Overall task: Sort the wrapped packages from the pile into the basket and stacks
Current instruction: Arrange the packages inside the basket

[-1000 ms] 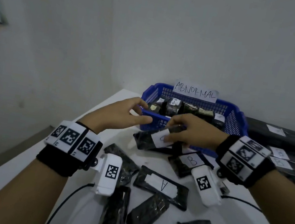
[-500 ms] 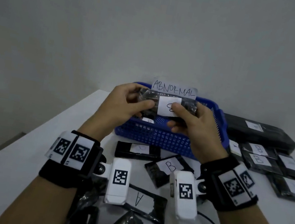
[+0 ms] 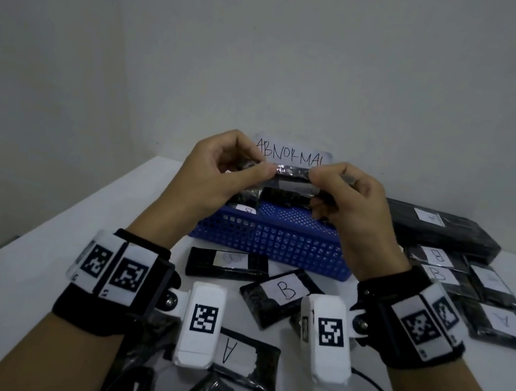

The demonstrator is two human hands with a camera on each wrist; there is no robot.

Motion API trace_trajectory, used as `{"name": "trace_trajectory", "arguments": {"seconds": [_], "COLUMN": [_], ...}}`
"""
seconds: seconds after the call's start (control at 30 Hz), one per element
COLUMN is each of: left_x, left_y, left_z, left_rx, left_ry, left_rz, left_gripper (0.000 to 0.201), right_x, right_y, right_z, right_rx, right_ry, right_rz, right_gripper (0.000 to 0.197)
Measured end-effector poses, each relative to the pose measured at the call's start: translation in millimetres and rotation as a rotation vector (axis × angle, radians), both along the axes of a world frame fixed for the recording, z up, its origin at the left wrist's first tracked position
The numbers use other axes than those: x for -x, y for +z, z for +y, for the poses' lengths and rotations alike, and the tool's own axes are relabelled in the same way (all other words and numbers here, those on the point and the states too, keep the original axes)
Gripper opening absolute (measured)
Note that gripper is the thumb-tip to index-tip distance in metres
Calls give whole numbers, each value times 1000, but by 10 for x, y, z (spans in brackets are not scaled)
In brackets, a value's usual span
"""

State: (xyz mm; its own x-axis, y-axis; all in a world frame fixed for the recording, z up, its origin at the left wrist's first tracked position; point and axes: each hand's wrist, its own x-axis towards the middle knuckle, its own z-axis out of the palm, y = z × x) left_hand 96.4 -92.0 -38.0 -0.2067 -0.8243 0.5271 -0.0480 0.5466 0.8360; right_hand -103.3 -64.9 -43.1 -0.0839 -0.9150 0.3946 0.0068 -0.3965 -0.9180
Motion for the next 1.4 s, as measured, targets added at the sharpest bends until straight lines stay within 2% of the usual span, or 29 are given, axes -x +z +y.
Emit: {"name": "trace_trajectory", "arguments": {"seconds": [0.13,0.23,0.3,0.37,0.43,0.5,0.67,0.77,0.83,1.0,1.1,1.23,1.4], "left_x": [29,86,93,75,67,78,91,114,125,101,94,79,77], "left_y": [35,60,73,76,83,83,83,115,117,77,48,36,59], "left_z": [26,48,56,50,55,72,74,87,83,51,29,19,12], "left_rx": [-88,-216,-214,-184,-151,-117,-74,-133,-140,-64,-71,-66,-191], "left_ry": [-75,-150,-166,-193,-207,-199,-140,-145,-118,-148,-194,-208,-154], "left_rz": [21,57,97,113,100,77,87,71,85,77,52,49,114], "left_gripper": [23,26,28,35,38,31,29,9,9,9,14,35,31], "right_x": [51,108,130,143,149,141,126,121,100,10,16,59,136], "right_y": [42,47,48,63,81,84,112,99,67,-6,-19,-12,22], "right_z": [-14,-12,0,9,14,21,98,107,104,63,33,29,54], "right_rx": [38,78,46,-41,-97,-80,72,223,273,20,45,102,168], "right_ry": [89,131,149,145,121,86,44,9,-24,46,16,20,36], "right_rz": [-56,-59,-64,-159,-161,-77,18,80,142,36,8,40,98], "right_gripper": [4,31,50,56,47,37,31,28,25,19,9,15,30]}}
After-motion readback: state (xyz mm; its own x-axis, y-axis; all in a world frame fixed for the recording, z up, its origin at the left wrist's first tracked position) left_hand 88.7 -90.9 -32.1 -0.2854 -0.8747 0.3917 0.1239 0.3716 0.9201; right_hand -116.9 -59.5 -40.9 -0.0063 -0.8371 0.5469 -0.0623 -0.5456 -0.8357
